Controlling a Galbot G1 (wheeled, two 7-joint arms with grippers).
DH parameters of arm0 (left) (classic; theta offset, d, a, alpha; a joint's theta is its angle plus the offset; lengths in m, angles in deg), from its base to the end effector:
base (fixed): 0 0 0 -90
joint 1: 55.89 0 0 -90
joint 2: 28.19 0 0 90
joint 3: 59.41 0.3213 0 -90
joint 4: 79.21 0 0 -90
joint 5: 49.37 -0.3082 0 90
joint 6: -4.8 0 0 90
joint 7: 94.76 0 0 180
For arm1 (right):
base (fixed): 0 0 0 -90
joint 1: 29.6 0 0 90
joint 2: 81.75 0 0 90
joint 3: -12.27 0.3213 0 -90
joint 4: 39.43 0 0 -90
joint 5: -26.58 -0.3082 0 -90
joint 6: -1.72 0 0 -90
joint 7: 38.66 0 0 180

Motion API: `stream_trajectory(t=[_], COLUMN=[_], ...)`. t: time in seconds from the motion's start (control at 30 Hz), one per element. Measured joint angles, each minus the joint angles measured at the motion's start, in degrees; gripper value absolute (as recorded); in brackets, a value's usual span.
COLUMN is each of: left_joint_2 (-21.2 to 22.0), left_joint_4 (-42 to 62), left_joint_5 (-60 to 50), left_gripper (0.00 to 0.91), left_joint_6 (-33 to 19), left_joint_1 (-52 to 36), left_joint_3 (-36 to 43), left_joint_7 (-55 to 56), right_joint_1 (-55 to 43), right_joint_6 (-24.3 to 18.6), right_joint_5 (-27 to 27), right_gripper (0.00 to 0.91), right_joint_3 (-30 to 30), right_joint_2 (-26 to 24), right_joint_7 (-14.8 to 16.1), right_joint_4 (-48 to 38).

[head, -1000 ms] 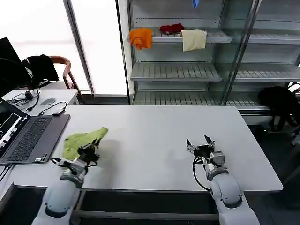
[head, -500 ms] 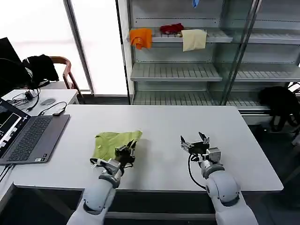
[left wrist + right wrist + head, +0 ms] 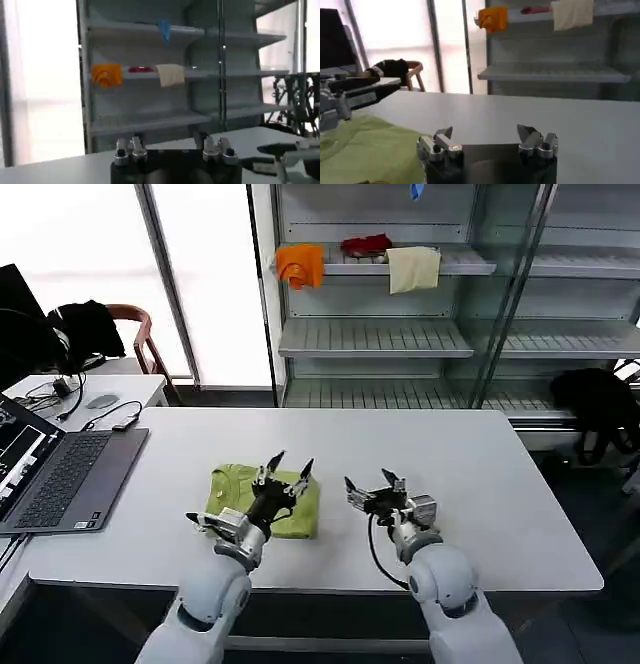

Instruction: Fold and organize the clothes.

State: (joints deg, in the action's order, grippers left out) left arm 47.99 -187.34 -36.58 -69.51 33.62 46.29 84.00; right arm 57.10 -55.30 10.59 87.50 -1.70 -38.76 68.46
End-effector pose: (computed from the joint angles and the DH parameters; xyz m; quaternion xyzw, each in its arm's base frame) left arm 0.2840 -0.0231 -0.2354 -0.1780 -0.9839 -0.0108 0.0097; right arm 0.2967 0.0345 -0.2194 0.1719 -0.9760 -0.0186 0.1326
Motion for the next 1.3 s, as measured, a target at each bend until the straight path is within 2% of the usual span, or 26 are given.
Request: stream_trajectory(t=[0.4, 0.5, 0.53, 0.57, 0.6, 0.63, 0.67, 0.93, 1.3], left_joint_2=[-2.9, -3.0, -3.0, -3.0, -3.0, -2.9, -2.9, -2.8, -2.8], left_joint_4=[-0.4, -0.1, -0.1, -0.1, -0.1, -0.1, -0.1, -0.2, -0.1], left_joint_5=[5.5, 5.9, 6.0, 6.1, 6.1, 6.1, 6.1, 6.7, 7.0], left_gripper=[0.907, 0.907, 0.907, 0.907, 0.907, 0.907, 0.907, 0.907, 0.907], left_joint_6=[-2.3, -2.4, -2.4, -2.4, -2.4, -2.5, -2.5, -3.2, -4.0], left_joint_1=[4.4, 4.9, 5.1, 5.3, 5.5, 5.7, 5.9, 7.7, 9.2], left_joint_3=[-9.8, -11.1, -11.4, -11.6, -11.9, -12.1, -12.3, -13.7, -14.4], left_joint_7=[0.9, 1.1, 1.1, 1.2, 1.2, 1.2, 1.2, 1.1, 0.6], right_joint_1=[-1.8, -2.2, -2.3, -2.5, -2.6, -2.7, -2.8, -3.1, -2.4], right_joint_6=[0.4, 0.4, 0.4, 0.4, 0.4, 0.4, 0.4, 0.2, 0.4], right_joint_5=[-5.3, -6.0, -6.2, -6.4, -6.5, -6.7, -6.8, -6.7, -5.9], right_gripper=[0.907, 0.756, 0.645, 0.383, 0.282, 0.091, 0.020, 0.000, 0.000], right_joint_3=[-8.0, -9.4, -9.8, -10.1, -10.4, -10.5, -10.6, -11.4, -9.9], right_joint_2=[2.0, 1.9, 1.9, 2.1, 2.2, 2.4, 2.6, 3.2, 2.5], right_joint_7=[-1.7, -1.5, -1.4, -1.2, -1.0, -0.8, -0.7, 0.0, -0.8], right_joint_4=[-6.0, -7.1, -7.5, -7.9, -8.3, -8.6, -9.0, -10.7, -9.8])
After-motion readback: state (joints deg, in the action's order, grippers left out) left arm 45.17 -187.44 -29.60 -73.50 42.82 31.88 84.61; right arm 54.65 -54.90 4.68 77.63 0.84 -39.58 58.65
